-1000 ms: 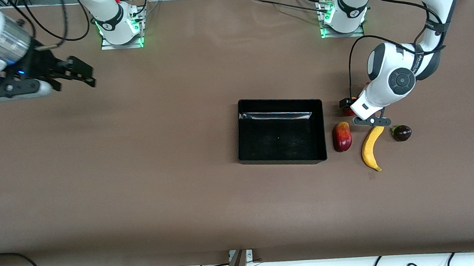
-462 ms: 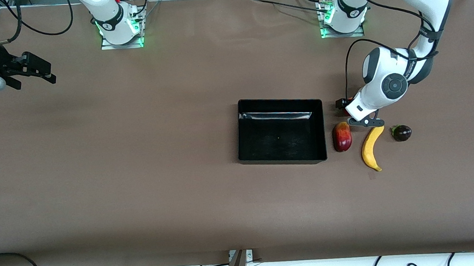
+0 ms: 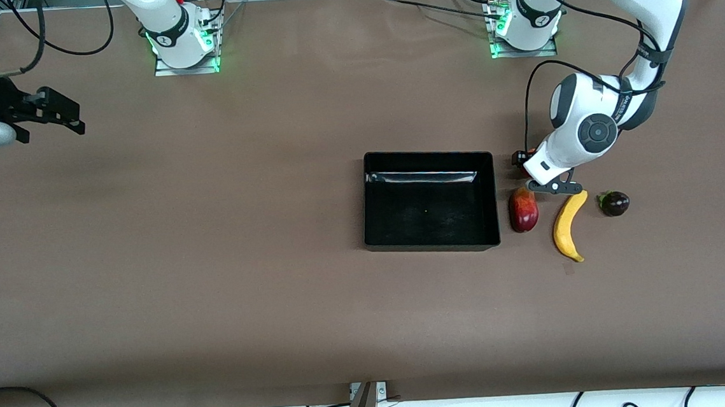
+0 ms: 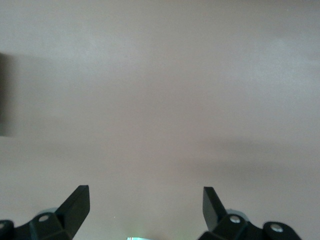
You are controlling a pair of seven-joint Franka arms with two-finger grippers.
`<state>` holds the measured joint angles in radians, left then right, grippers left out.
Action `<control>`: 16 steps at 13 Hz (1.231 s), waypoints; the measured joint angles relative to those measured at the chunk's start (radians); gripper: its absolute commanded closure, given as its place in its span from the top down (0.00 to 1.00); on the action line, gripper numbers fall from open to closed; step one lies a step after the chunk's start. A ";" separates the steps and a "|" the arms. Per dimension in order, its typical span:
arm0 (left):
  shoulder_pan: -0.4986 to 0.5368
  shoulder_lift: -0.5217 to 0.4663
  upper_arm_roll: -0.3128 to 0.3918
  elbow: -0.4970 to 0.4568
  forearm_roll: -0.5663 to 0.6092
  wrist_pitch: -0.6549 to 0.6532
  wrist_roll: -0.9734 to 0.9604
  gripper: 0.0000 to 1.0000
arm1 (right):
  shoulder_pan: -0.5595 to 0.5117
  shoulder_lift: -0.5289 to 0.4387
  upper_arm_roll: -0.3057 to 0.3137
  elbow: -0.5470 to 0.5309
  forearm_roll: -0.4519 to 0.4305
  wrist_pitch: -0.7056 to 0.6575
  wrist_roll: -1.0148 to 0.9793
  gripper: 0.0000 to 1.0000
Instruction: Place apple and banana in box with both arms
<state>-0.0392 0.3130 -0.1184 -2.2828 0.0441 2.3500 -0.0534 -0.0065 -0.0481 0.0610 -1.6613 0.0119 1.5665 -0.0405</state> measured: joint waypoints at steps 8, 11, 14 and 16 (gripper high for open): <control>-0.050 -0.014 -0.154 0.487 -0.001 -0.420 -0.114 0.06 | -0.002 0.027 0.002 0.002 -0.006 0.043 0.000 1.00; -0.147 0.135 -0.157 0.556 -0.001 -0.400 -0.192 0.06 | -0.002 0.027 0.002 0.003 -0.006 0.047 0.000 1.00; -0.187 0.261 -0.157 0.573 -0.001 -0.358 -0.260 0.06 | -0.002 0.027 0.002 0.003 -0.007 0.048 0.000 1.00; -0.189 0.291 -0.156 0.576 -0.001 -0.357 -0.270 0.06 | -0.002 0.027 0.002 0.003 -0.007 0.056 0.000 1.00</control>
<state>-0.2277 0.6037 -0.2746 -1.7063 0.0433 1.9929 -0.3238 -0.0087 -0.0214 0.0632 -1.6585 0.0053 1.6222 -0.0405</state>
